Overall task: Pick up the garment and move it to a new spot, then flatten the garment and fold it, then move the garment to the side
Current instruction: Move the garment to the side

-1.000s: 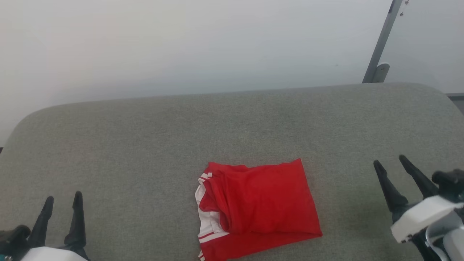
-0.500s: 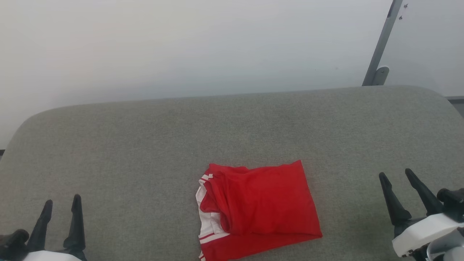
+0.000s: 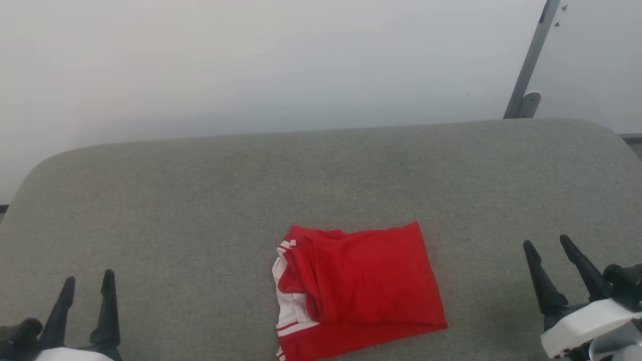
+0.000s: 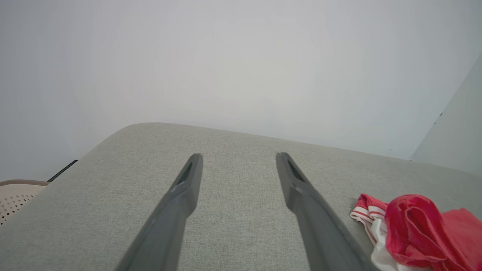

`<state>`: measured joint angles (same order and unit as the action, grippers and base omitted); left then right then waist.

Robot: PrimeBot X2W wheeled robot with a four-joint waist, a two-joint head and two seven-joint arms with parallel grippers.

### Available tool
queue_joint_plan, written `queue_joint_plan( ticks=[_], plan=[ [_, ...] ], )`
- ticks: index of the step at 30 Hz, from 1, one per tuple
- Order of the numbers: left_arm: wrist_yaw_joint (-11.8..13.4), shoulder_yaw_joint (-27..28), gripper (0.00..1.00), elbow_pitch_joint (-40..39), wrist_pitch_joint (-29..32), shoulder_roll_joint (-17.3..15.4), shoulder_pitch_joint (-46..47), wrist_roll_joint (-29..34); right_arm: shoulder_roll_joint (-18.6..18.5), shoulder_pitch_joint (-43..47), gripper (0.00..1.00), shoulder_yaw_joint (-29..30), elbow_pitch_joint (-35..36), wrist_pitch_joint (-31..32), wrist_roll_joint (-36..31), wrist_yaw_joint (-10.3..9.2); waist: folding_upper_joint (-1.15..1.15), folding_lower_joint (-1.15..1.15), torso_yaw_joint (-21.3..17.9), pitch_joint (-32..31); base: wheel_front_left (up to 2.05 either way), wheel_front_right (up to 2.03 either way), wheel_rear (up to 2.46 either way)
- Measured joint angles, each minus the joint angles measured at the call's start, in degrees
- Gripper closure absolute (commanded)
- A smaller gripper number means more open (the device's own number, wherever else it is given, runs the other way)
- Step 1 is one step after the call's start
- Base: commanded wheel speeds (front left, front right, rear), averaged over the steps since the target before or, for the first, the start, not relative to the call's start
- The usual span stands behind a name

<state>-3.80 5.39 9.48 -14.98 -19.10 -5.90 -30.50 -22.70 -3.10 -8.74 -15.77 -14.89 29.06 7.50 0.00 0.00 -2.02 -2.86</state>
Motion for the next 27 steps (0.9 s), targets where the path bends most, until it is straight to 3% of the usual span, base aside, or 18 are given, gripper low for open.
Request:
queue_joint_plan(
  ticks=[9,27],
  plan=[
    [-0.1,-0.2,0.0,-0.1,0.0,0.2,0.0,0.3,0.4,-0.2,0.0,-1.3,-1.1,2.6,0.1,-0.01,0.0,0.0,1.6,0.4,0.0,0.0,0.0],
    [-0.9,-4.6,0.0,0.3,0.3,1.7,3.2,0.7,-1.3,-8.8,0.0,-10.5,-6.7,25.4,5.1,0.0,0.0,0.0,9.9,3.9,0.0,0.0,0.0]
  ],
)
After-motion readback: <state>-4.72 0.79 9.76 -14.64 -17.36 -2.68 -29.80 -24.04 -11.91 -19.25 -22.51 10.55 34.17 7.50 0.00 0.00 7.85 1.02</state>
